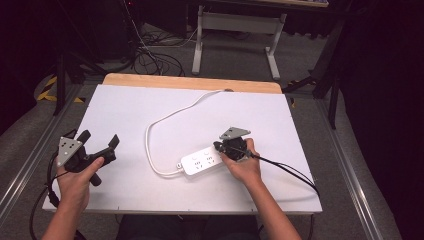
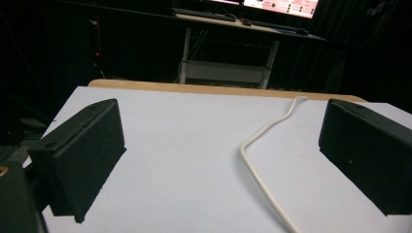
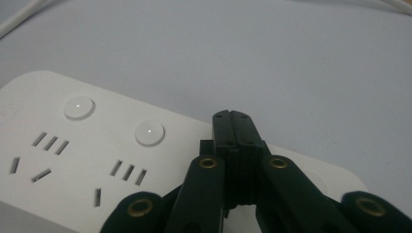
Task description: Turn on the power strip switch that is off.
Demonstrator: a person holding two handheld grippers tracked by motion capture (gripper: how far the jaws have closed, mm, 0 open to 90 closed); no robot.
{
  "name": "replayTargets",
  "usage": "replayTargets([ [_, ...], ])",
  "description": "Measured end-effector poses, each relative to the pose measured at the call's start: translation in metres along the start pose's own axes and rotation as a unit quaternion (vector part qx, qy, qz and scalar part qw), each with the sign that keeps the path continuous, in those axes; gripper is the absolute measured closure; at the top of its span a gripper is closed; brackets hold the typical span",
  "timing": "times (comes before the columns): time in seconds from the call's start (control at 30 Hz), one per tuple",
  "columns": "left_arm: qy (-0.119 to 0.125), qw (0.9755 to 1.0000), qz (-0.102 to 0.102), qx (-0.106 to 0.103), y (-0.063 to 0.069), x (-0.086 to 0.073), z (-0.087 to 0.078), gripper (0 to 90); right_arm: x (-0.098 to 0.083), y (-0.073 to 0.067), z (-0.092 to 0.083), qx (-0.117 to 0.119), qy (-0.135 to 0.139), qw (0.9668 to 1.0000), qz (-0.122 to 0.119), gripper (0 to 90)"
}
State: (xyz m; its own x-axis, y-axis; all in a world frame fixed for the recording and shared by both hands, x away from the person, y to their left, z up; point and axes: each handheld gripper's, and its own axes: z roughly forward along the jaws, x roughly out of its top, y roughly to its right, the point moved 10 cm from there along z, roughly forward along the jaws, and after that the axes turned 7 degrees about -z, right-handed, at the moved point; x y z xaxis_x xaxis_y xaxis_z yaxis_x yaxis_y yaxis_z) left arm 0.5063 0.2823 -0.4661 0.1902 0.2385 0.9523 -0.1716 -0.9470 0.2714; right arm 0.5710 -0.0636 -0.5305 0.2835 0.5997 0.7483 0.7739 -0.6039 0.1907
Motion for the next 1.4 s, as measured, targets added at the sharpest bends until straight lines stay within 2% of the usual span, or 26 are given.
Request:
replayTargets([
  [0.1,0.001,1.0000,-0.001,0.001,-0.0020,0.0001,-0.0025,3.6,-0.0010,0.0018,-0.0019,0.001,-0.013,0.9999,0.006,90.0],
  [0.23,0.003,1.0000,-0.004,0.005,-0.0051,0.0013,-0.0055,3.7,-0.0009,0.0019,-0.0020,0.001,-0.015,0.9998,0.008,90.0],
  [0.47,0.000,1.0000,0.000,0.002,-0.0025,-0.0001,-0.0033,3.8,-0.0008,0.0021,-0.0020,0.003,-0.012,0.9999,0.004,90.0],
  [0.73,0.001,1.0000,0.001,-0.003,0.0000,0.0003,-0.0032,4.1,-0.0008,0.0012,-0.0021,-0.007,-0.010,0.9999,-0.003,90.0],
  [1.4,-0.003,0.9999,0.005,-0.009,0.0027,-0.0008,-0.0007,4.3,-0.0004,0.0016,-0.0020,-0.006,-0.008,0.9999,0.007,90.0],
])
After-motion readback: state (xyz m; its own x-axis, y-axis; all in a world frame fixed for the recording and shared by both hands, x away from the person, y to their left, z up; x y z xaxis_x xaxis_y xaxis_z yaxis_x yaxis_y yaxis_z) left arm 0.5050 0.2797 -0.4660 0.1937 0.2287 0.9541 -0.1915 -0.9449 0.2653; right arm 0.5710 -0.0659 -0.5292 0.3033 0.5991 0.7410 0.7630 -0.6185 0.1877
